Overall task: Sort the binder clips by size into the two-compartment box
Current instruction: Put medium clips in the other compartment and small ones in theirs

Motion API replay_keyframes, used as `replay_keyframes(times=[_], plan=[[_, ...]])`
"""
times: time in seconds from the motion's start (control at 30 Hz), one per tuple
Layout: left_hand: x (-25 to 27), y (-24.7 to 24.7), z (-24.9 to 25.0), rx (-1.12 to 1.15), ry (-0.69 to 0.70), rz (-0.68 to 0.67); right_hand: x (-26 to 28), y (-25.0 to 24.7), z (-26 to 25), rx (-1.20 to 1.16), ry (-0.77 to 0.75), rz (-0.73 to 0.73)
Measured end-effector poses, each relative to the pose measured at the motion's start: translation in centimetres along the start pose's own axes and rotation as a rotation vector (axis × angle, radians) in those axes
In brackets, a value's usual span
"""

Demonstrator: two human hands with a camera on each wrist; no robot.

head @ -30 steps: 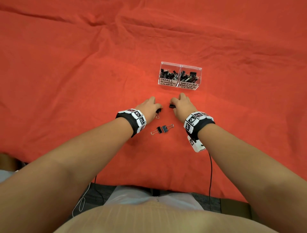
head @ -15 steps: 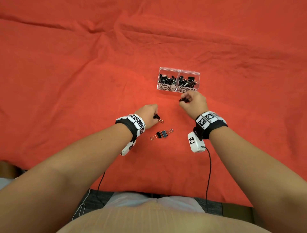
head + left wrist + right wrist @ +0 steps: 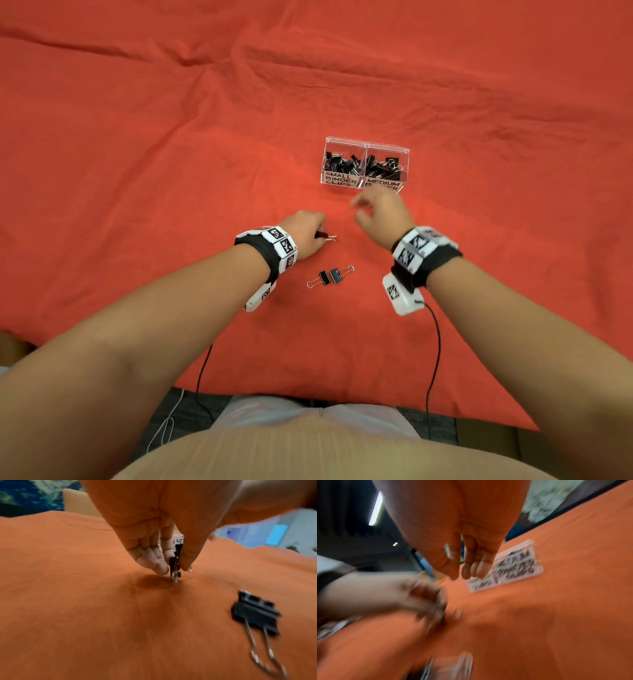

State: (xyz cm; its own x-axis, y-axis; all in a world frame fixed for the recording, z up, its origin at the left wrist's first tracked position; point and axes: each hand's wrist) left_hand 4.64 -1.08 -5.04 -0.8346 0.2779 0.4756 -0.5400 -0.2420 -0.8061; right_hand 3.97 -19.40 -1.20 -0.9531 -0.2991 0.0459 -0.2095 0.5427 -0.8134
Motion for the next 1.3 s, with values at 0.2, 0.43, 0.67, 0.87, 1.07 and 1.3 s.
replay_keyframes(times=[0.2, 0.43, 0.67, 0.87, 1.07, 1.3], plan=[[-1.8, -3.3, 2.1, 0.296, -0.103, 0.132, 4.9, 4.9, -0.9, 0.011, -0.18, -0.412], [-5.7, -6.9, 8.2, 0.305, -0.007, 0.216, 6.6, 5.7, 1.0, 0.007, -0.148, -0.312], [-8.9, -8.1, 11.5, 0.185, -0.043, 0.231, 6.6, 2.8, 3.8, -0.24, 0.147, -0.073], [-9.5, -7.3, 11.1, 0.275, -0.087, 0.206, 2.1, -2.5, 6.0, -0.223, 0.204, 0.245], [-6.8, -6.5, 8.4, 0.323, -0.042, 0.235, -3.6, -5.0, 6.0, -0.093, 0.187, 0.29], [0.7, -2.5, 4.0, 0.124, 0.028, -0.064, -6.3, -3.5, 5.4, -0.012, 0.216, 0.206]])
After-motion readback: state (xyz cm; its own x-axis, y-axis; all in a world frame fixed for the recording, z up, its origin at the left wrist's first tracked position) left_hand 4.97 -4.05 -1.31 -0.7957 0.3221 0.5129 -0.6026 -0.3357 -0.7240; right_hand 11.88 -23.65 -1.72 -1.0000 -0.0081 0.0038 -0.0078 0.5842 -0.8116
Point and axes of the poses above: each hand's wrist, its own x-axis away from the middle knuckle, its own y-axis out of the palm, z = x × y, and after that the axes turned 9 degrees about -y, right-handed
